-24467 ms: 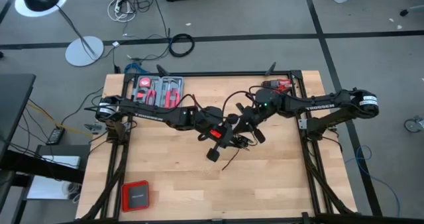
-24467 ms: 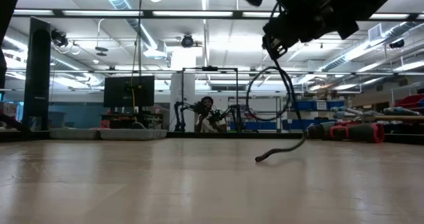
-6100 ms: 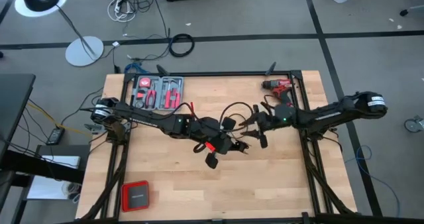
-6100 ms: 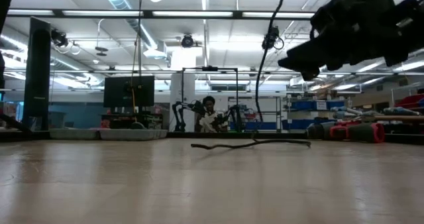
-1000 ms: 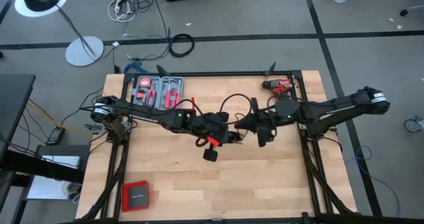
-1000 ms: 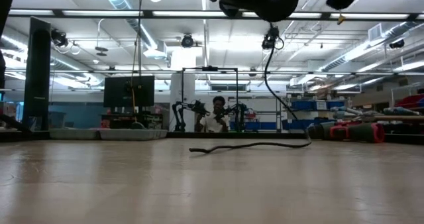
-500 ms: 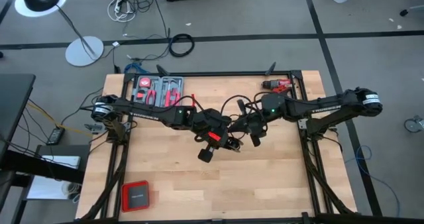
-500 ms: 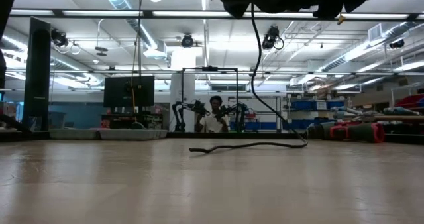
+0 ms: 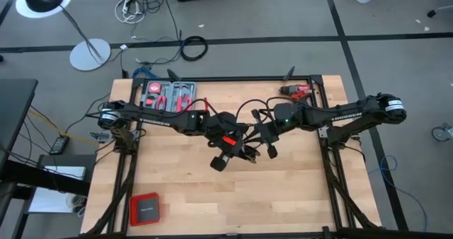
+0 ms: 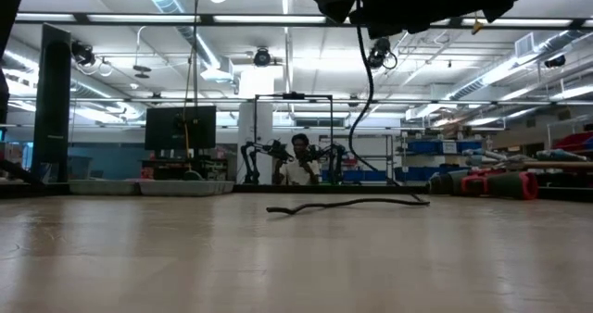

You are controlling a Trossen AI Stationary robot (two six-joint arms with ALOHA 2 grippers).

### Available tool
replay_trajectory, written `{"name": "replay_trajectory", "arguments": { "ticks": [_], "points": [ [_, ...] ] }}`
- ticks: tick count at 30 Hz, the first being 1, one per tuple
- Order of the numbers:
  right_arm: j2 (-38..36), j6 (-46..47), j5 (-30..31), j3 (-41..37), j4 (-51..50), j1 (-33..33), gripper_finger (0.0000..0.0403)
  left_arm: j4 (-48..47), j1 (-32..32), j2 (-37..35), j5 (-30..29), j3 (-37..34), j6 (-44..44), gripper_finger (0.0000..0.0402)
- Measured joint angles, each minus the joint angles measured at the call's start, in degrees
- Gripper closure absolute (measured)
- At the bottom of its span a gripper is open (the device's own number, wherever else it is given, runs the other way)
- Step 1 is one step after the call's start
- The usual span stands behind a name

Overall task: Coil cords
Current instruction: Coil the black wire on the spool

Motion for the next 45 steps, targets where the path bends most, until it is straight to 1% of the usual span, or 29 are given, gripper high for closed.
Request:
{"name": "replay_trajectory", "arguments": {
  "ticks": [3, 7, 9, 12, 14, 20, 23, 28, 34, 37, 42, 45],
  "points": [
    [0.0, 2.0, -2.7, 0.0, -0.5, -0.3, 0.04, 0.3, -0.5, 0.0, -0.3, 0.0, 1.0, 0.0401],
    [0.0, 7.2, -5.9, -1.2, 1.1, 0.0, 0.0401, 1.0, -2.1, -0.1, -5.3, 0.0, 5.0, 0.0401],
    [-0.1, 10.6, -5.3, -2.1, 2.9, 0.4, 0.0401, 1.4, -2.9, -0.2, -8.3, 0.0, 7.7, 0.0401],
    [-0.2, 16.8, -2.7, -3.8, 5.9, 0.5, 0.0401, 4.0, -3.7, -0.4, -15.1, 0.0, 10.0, 0.0401],
    [-0.4, 20.8, -2.1, -5.3, 8.3, 0.3, 0.0401, 4.7, -4.0, -0.4, -19.0, 0.0, 10.8, 0.0401],
    [-0.6, 28.8, -2.6, -8.3, 10.5, 0.3, 0.039, 5.8, -4.9, -0.4, -26.7, 0.0, 11.7, 0.0401],
    [-1.3, 30.6, -2.9, -10.9, 10.5, 0.3, 0.0377, 5.8, -5.0, -0.4, -28.2, 0.0, 11.7, 0.0401],
    [-2.9, 31.7, -2.8, -15.0, 10.1, 0.3, 0.036, 5.2, -4.9, -1.0, -29.0, 0.0, 9.3, 0.0401],
    [-3.1, 32.3, -2.4, -19.0, 16.5, 1.1, 0.0358, 6.3, -5.0, -1.0, -29.4, 0.0, 8.4, 0.0401],
    [-3.1, 31.7, -0.6, -20.7, 17.1, 1.4, 0.0361, 6.1, -5.0, -1.0, -29.7, 0.0, 8.4, 0.0401],
    [-2.9, 31.4, 2.8, -24.4, 25.8, 1.5, 0.0361, 8.5, -5.0, -1.1, -30.1, 0.0, 8.5, 0.0401],
    [-2.9, 29.5, 5.5, -25.6, 27.9, 1.5, 0.036, 9.5, -5.0, -1.1, -30.2, 0.0, 9.3, 0.0401]
  ]
}}
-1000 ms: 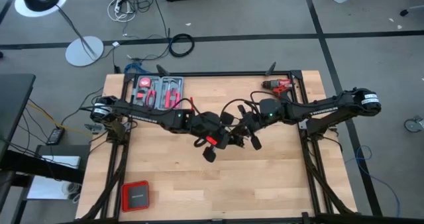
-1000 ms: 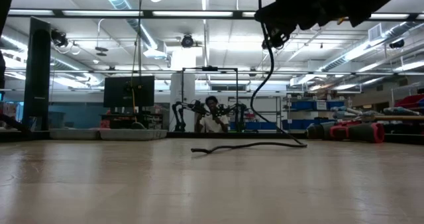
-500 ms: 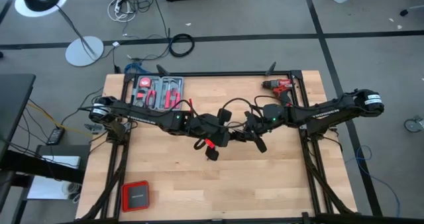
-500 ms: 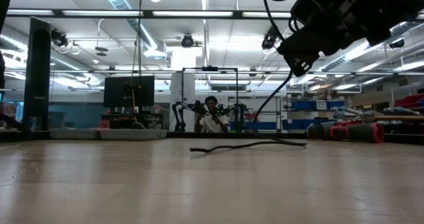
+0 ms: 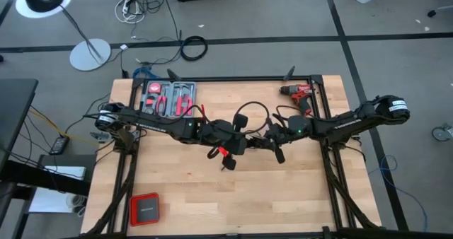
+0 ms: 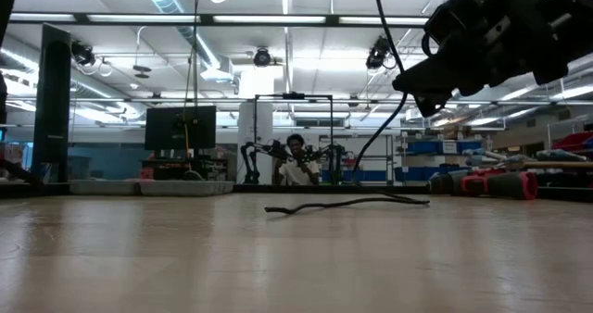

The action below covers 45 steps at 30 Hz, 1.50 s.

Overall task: Coil cords
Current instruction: Coil the black wire on the spool

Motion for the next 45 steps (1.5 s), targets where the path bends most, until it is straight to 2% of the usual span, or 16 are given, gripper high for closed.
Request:
{"name": "replay_trajectory", "arguments": {
  "ticks": [15, 19, 24, 31, 37, 45],
  "points": [
    [4.4, -2.4, 1.2, -0.6, 6.6, 0.0, 0.0372, 4.5, 0.0, 0.0, -1.4, 0.0, 0.6, 0.0401],
    [5.8, -3.1, 1.5, -0.6, 8.2, 0.0, 0.0394, 4.4, 0.0, 0.0, -1.5, 0.0, 0.6, 0.0401],
    [5.5, -3.7, 2.3, -0.8, 6.8, 0.0, 0.0399, 2.6, 0.0, 0.0, -1.6, 0.0, 0.6, 0.0401],
    [2.7, -4.5, 1.8, -1.5, -2.2, 0.0, 0.0401, -5.0, 0.0, 0.0, -1.1, 0.0, -4.2, 0.0401],
    [-1.9, -9.0, -4.6, -1.5, -10.5, 1.0, 0.0401, -11.5, 0.4, -0.1, 0.9, 0.0, -8.1, 0.0401],
    [-9.1, -12.1, 1.6, 1.2, -23.8, 3.6, 0.0402, -16.2, 3.1, -0.1, 2.4, 0.0, -14.0, 0.0401]
  ]
}}
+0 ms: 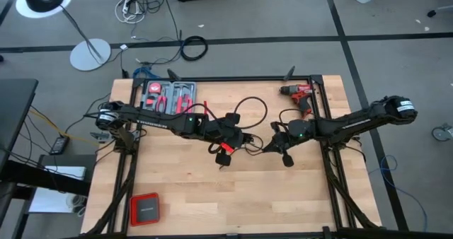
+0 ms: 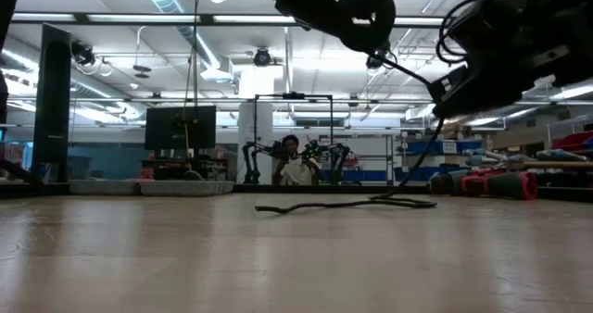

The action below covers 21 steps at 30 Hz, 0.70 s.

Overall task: Coil cords
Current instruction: Coil the black wire on the spool

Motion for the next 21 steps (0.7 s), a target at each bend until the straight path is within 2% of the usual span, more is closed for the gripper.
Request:
{"name": "replay_trajectory", "arguments": {
  "ticks": [4, 10, 13, 18, 21],
  "points": [
    [-3.8, -3.1, 5.1, 2.8, -4.4, 2.2, 0.0403, -0.9, 0.4, 0.0, 2.0, 0.0, -0.9, 0.0401],
    [-7.6, -13.8, 13.9, 6.0, -4.1, 5.1, 0.0403, -1.5, 0.4, 0.0, 4.2, 0.0, -0.9, 0.0401],
    [-8.3, -17.1, 13.7, 8.0, -5.4, 5.2, 0.0403, -1.6, 0.4, 0.0, 4.3, 0.0, -1.6, 0.0401],
    [-8.5, -17.6, 8.1, 12.5, -10.7, 5.7, 0.0403, -4.6, 0.4, 0.0, 4.2, 0.0, -3.4, 0.0401],
    [-8.5, -20.0, 7.2, 14.5, -12.5, 6.7, 0.0403, -4.6, 0.4, 0.0, 4.6, 0.0, -3.7, 0.0401]
  ]
}}
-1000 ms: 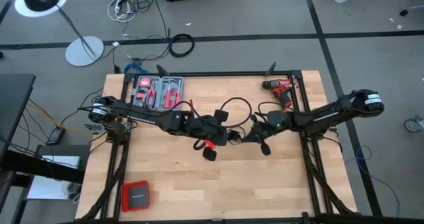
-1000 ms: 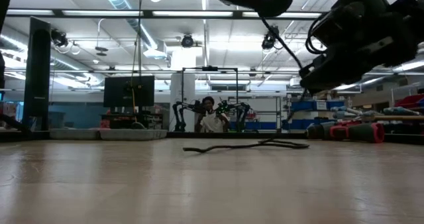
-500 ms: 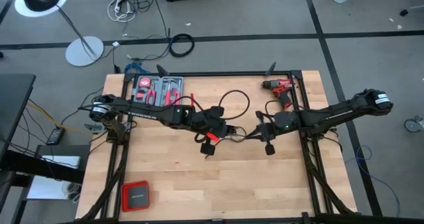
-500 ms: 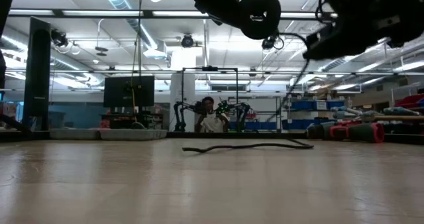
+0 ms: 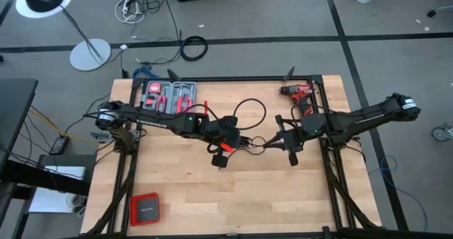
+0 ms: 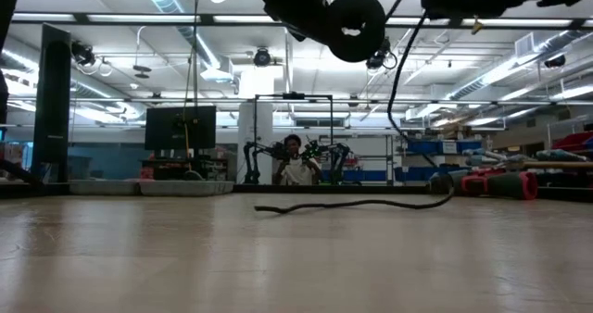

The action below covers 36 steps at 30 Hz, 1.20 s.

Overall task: Coil cords
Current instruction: Coil the black wire on the spool

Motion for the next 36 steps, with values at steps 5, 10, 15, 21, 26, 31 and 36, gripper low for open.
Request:
{"name": "replay_trajectory", "arguments": {
  "ticks": [5, 10, 15, 21, 26, 31, 36],
  "points": [
    [0.0, -7.0, 5.8, 1.5, -0.4, 0.7, 0.0403, 0.6, 0.0, 0.0, 2.7, 0.0, 0.0, 0.0401],
    [0.7, -12.4, 8.7, 1.5, 0.0, -0.3, 0.0403, 0.9, -0.4, 0.0, 5.5, 0.0, -0.1, 0.0401],
    [2.1, -17.2, 7.9, 1.5, 6.3, -1.7, 0.0402, 2.9, -0.4, 0.0, 9.6, 0.0, -0.1, 0.0401],
    [7.5, -19.9, 3.0, 1.5, 16.4, -3.5, 0.0402, 5.4, -0.3, 0.0, 11.8, 0.0, 0.3, 0.0401],
    [13.1, -21.4, 0.7, 1.5, 24.5, -5.4, 0.0401, 6.4, -0.1, 0.0, 12.8, 0.0, 0.7, 0.0401],
    [16.3, -20.1, -7.4, 1.5, 29.6, -8.3, 0.0401, 6.4, -0.3, 0.0, 15.8, 0.0, 1.6, 0.0401],
    [19.0, -13.3, -15.9, 1.5, 31.7, -10.6, 0.0401, 8.0, -0.4, 0.0, 19.2, 0.0, 3.9, 0.0401]
  ]
}}
